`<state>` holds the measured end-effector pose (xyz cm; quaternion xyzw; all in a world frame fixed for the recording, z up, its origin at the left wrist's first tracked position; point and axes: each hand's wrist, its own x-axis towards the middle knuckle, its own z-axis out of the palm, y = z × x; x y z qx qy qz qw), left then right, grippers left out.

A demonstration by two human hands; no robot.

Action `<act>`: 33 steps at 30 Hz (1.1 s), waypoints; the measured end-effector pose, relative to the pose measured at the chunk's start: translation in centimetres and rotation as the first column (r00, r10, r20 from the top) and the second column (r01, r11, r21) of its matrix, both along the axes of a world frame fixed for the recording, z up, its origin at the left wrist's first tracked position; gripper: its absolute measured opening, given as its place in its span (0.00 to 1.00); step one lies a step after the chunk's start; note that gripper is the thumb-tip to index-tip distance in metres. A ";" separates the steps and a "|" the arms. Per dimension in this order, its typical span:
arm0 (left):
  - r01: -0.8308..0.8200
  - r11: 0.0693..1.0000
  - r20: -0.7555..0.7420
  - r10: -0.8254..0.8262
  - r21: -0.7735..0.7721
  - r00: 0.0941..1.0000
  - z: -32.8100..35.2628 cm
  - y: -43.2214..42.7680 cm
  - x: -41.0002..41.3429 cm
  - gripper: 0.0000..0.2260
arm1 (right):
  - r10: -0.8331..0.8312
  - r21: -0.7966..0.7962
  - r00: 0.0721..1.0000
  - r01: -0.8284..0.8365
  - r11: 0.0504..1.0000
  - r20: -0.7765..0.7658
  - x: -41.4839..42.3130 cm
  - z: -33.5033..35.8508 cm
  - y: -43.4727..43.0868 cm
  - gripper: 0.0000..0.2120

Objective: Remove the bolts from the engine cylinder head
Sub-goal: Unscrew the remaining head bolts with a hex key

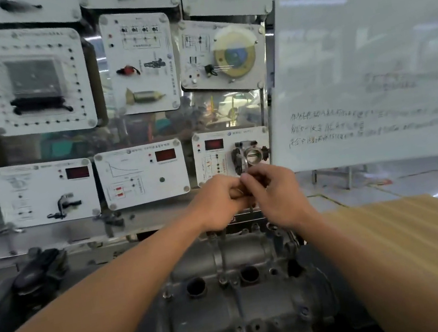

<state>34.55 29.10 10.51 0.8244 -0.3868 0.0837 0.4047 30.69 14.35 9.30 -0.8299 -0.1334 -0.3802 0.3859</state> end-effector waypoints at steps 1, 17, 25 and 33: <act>0.022 1.000 -0.005 -0.022 0.005 1.000 -0.3 -0.2 0.4 0.07 | 0.005 0.010 1.000 -0.005 1.000 0.003 0.2 -0.4 -0.4 0.09; 0.029 0.999 0.006 -0.029 -0.023 1.000 -2.2 -0.9 0.5 0.05 | 0.022 0.182 0.992 -0.044 0.982 0.125 0.7 -3.5 -0.2 0.10; 0.012 0.997 0.014 -0.011 -0.082 1.000 -2.8 -1.5 0.2 0.05 | -0.015 0.158 0.994 -0.002 0.987 0.108 0.6 -3.5 -0.1 0.10; -0.082 0.974 0.074 0.100 -0.211 0.992 -3.7 -1.7 -0.2 0.05 | -0.032 0.194 0.992 0.008 0.981 0.121 0.4 -3.7 0.2 0.04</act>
